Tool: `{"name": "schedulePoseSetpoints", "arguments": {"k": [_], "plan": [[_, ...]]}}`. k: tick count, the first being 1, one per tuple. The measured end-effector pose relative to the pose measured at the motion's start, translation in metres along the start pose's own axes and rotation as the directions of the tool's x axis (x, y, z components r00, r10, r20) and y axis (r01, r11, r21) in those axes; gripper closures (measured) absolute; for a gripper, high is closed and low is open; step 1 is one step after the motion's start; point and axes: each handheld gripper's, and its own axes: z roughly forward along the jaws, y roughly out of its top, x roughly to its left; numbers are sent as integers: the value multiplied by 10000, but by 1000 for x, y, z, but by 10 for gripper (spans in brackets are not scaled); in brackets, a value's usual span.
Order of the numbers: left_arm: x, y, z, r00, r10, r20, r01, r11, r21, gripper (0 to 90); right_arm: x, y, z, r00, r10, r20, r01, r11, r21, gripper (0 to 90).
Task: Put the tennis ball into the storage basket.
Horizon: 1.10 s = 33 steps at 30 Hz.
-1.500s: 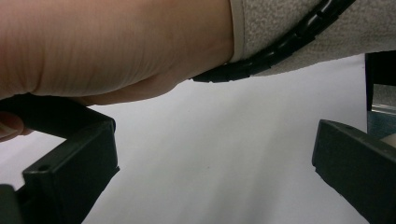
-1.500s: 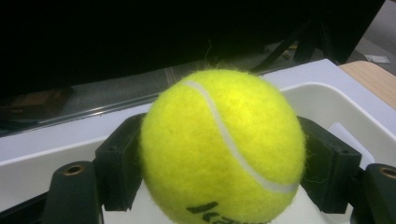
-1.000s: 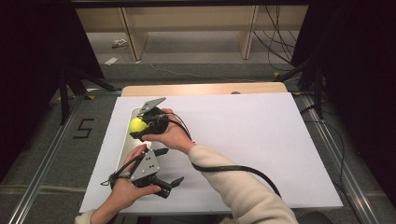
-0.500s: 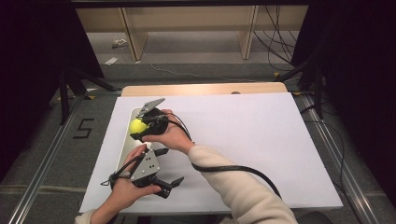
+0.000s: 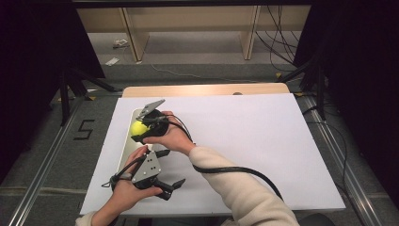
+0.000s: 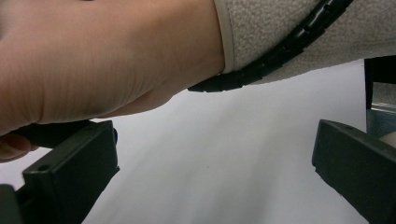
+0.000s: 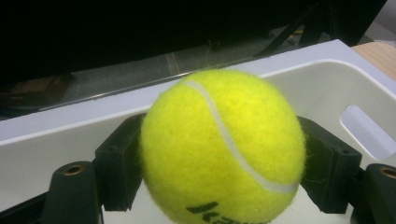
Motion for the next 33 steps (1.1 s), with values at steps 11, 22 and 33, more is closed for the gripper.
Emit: {"name": "schedulePoseSetpoints", "arguments": {"k": [11, 22, 33], "plan": [[0, 0, 0, 10000, 32, 15, -32, 10000, 20, 0, 0, -1, 4, 10000, -20, -38, 20, 9999, 143, 260], [-1, 0, 1, 10000, 44, 25, -44, 10000, 33, 0, -2, -2, 5, 10000, 11, -53, -9, 9997, 230, 259], [-1, 0, 1, 10000, 39, 44, -39, 10000, 46, 0, -3, -3, 8, 9999, 99, -89, -97, 9995, 297, 259]]}}
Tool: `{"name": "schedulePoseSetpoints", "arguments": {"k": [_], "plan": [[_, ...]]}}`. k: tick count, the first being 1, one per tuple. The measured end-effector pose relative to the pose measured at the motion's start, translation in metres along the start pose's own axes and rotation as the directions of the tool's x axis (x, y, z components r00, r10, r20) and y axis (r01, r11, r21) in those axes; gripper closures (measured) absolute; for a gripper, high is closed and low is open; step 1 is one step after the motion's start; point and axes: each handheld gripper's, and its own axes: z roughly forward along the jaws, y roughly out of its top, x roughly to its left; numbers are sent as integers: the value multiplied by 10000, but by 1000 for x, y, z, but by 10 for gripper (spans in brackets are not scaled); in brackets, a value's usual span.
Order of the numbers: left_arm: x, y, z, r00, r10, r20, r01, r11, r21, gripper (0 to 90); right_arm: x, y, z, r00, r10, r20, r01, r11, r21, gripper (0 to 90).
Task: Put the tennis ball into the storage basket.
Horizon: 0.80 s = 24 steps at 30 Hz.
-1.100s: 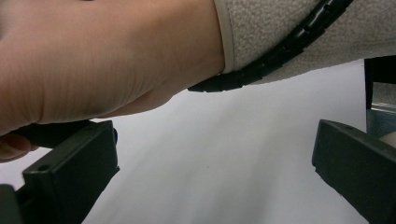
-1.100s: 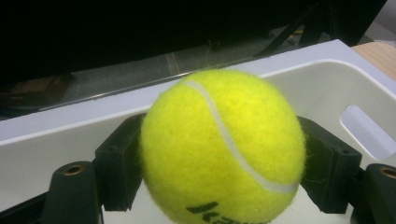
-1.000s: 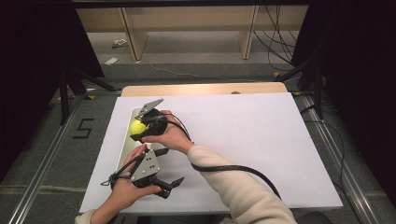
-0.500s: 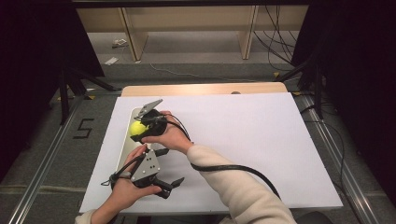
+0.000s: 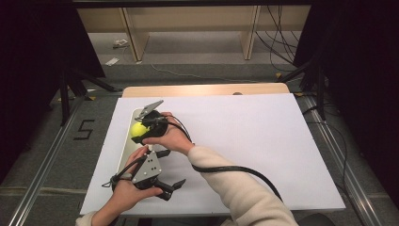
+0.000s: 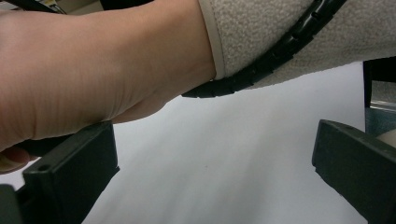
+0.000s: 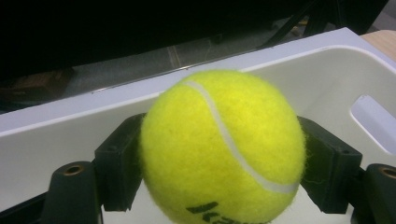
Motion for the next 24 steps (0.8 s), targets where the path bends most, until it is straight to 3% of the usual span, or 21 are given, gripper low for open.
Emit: {"name": "schedulePoseSetpoints", "arguments": {"k": [24], "plan": [[0, 0, 0, 10000, 11, 27, -11, 10000, 68, 0, -2, -2, 4, 10000, -9, 0, 9, 9999, 134, 252]]}}
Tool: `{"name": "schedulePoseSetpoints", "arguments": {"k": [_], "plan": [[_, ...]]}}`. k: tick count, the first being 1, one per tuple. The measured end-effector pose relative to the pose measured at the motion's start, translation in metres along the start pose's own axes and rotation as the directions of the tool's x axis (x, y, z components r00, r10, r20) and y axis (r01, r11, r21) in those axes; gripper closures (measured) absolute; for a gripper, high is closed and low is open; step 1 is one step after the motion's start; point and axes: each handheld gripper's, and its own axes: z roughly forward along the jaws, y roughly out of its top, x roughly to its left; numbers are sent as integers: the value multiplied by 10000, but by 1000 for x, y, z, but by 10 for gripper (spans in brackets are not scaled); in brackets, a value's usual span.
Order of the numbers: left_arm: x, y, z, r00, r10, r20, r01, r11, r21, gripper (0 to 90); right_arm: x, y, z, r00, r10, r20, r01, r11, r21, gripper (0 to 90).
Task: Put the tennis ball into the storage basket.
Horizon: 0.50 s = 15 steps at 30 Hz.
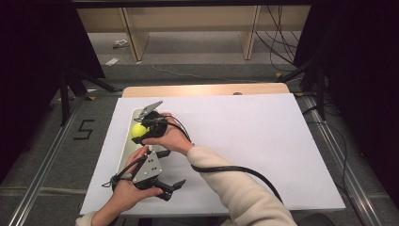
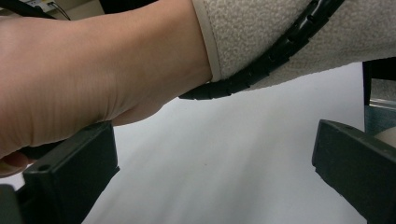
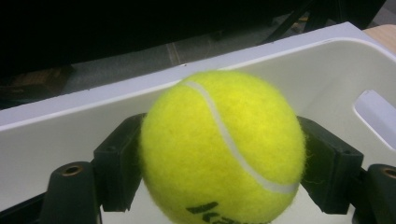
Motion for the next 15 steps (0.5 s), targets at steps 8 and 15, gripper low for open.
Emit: {"name": "schedulePoseSetpoints", "arguments": {"k": [8, 15], "plan": [[0, 0, 0, 10000, 6, 0, -6, 10000, -1, 0, -3, 3, -6, 9998, 170, 109, -163, 9982, -574, 155], [0, 0, 0, 10000, 13, 12, -13, 10000, -2, 0, -7, 3, -15, 9993, 192, 329, -163, 9961, -868, 157]]}}
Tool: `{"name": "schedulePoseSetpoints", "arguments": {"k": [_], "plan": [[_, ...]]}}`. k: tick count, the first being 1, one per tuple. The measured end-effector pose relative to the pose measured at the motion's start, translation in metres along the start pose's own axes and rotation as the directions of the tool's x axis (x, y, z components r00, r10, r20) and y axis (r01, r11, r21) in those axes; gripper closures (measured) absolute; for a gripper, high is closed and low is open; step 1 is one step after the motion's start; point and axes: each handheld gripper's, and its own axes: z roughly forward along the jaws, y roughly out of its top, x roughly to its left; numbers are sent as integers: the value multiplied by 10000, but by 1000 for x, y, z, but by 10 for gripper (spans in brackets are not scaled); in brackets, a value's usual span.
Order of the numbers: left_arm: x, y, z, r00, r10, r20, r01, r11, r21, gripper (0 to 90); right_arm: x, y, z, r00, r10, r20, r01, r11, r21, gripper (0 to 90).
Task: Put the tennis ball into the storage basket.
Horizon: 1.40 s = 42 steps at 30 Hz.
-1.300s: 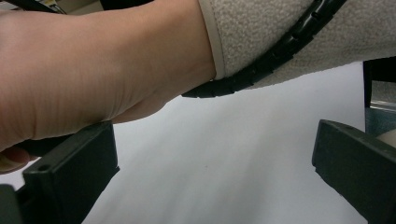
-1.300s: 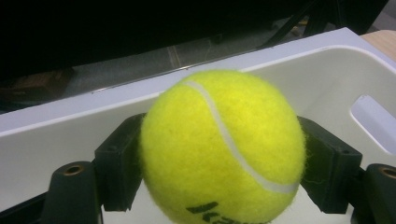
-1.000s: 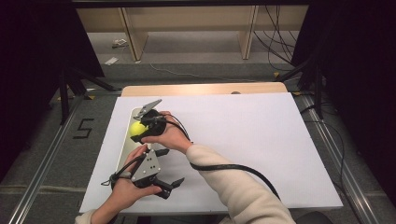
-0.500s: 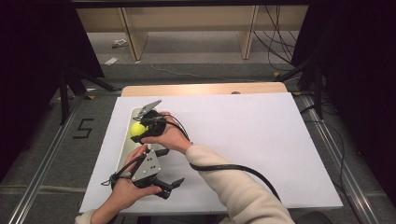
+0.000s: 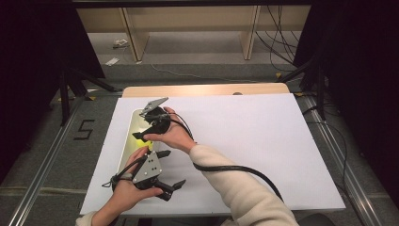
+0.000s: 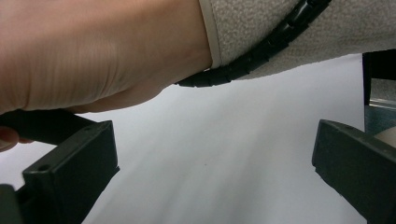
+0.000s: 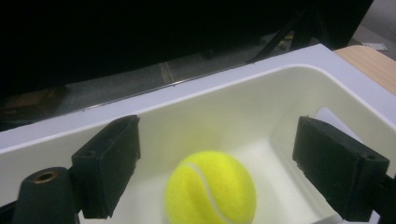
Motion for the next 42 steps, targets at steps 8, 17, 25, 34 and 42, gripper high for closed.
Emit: {"name": "schedulePoseSetpoints", "arguments": {"k": [8, 17, 25, 34, 42], "plan": [[0, 0, 0, 10000, -8, 4, 8, 10000, 2, 0, -3, -2, -15, 9999, 75, 72, -73, 9998, -207, 157], [0, 0, 0, 10000, -3, -26, 4, 10000, 7, 0, -8, -6, -37, 9994, 192, 295, -179, 9990, -417, 157], [0, 0, 0, 10000, 8, -43, -8, 10000, -2, 0, -13, -15, -54, 9977, 375, 565, -349, 9983, -463, 157], [0, 0, 0, 10000, 1, -61, -1, 10000, 6, 0, -22, -25, -81, 9944, 545, 900, -486, 9966, -671, 157], [0, 0, 0, 10000, -11, -71, 11, 10000, 10, 0, -25, -34, -101, 9911, 733, 1110, -639, 9942, -865, 157]]}}
